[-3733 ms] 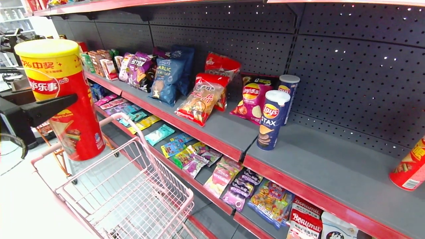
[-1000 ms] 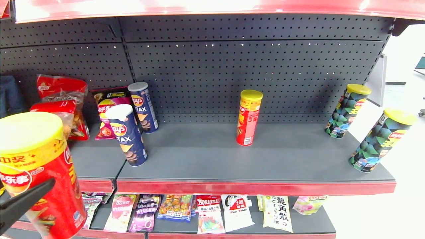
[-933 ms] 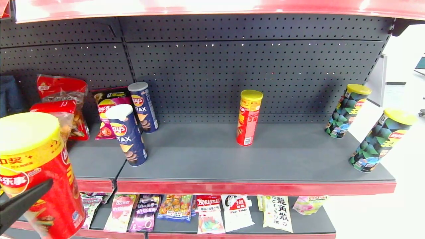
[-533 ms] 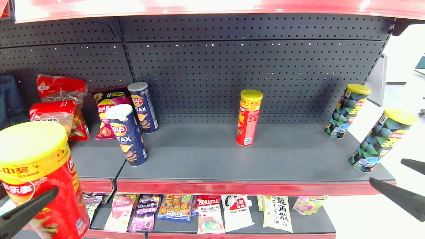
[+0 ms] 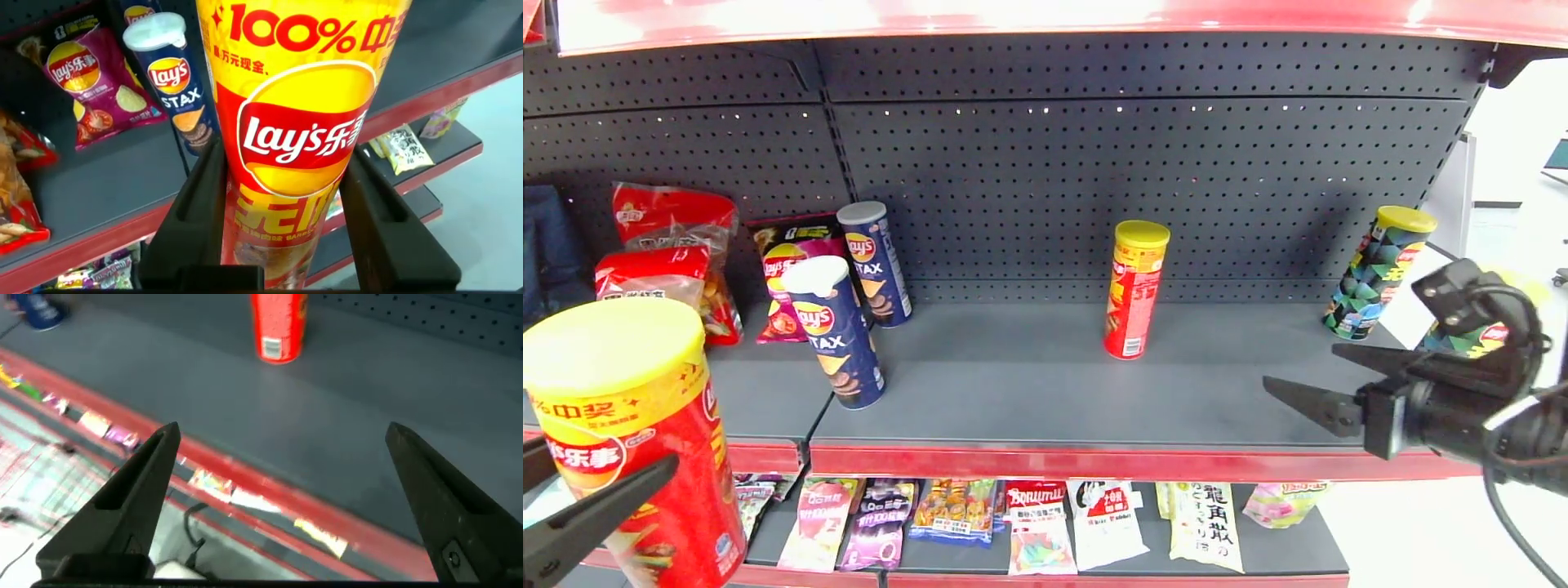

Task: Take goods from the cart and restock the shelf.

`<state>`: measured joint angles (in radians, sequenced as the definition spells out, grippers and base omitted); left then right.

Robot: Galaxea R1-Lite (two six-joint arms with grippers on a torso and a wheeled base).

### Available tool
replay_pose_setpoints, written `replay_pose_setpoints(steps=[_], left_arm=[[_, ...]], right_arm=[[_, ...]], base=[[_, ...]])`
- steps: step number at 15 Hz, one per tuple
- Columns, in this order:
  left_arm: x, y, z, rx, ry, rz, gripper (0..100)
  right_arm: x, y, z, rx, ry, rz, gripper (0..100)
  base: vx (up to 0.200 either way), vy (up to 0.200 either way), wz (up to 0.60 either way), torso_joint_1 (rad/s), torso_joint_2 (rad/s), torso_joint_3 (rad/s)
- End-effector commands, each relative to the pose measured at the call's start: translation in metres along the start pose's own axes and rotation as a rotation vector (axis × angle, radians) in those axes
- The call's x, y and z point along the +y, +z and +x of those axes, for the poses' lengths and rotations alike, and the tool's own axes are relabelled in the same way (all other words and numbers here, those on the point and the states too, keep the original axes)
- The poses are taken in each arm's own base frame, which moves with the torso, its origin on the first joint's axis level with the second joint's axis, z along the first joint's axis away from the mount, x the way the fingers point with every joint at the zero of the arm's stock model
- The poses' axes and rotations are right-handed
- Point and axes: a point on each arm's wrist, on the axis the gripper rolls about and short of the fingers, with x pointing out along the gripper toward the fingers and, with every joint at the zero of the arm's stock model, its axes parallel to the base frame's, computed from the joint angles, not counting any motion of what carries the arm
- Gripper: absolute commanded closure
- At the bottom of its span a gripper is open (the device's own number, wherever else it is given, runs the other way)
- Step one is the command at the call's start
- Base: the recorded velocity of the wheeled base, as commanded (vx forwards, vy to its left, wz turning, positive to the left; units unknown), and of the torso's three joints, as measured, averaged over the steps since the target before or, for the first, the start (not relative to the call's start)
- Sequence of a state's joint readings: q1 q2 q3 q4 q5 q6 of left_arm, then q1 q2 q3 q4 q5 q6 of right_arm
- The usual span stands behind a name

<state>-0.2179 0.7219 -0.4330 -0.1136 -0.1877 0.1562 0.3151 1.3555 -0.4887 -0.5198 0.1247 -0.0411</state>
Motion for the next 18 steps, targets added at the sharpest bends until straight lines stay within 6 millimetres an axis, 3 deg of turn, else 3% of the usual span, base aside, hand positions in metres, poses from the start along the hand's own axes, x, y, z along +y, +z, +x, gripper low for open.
replay_pose_setpoints(steps=[1,2,7,13,18], left_arm=[[0.001,0.001,0.004,0.015,0.001,-0.004,100],[0.001,0.001,0.005,0.017,0.001,-0.003,100],[0.002,0.001,0.006,0.025,0.004,-0.006,100],[0.003,0.005,0.009,0.023,0.006,-0.006,100],[0.003,0.004,0.012,0.037,0.003,-0.008,100]], right_arm=[[-0.007,-0.024,0.064,0.090,-0.035,0.011,0],[-0.009,-0.025,0.084,0.068,-0.056,0.009,0],[-0.009,-0.010,0.141,0.000,-0.100,0.046,0],[0.014,0.001,0.161,-0.039,-0.052,0.073,0],[0.014,0.011,0.181,-0.080,-0.075,0.088,0]], base=[[0.000,0.000,0.00,0.000,0.00,0.000],[0.000,0.000,0.00,0.000,0.00,0.000],[0.000,0.000,0.00,0.000,0.00,0.000],[0.000,0.000,0.00,0.000,0.00,0.000],[0.000,0.000,0.00,0.000,0.00,0.000]])
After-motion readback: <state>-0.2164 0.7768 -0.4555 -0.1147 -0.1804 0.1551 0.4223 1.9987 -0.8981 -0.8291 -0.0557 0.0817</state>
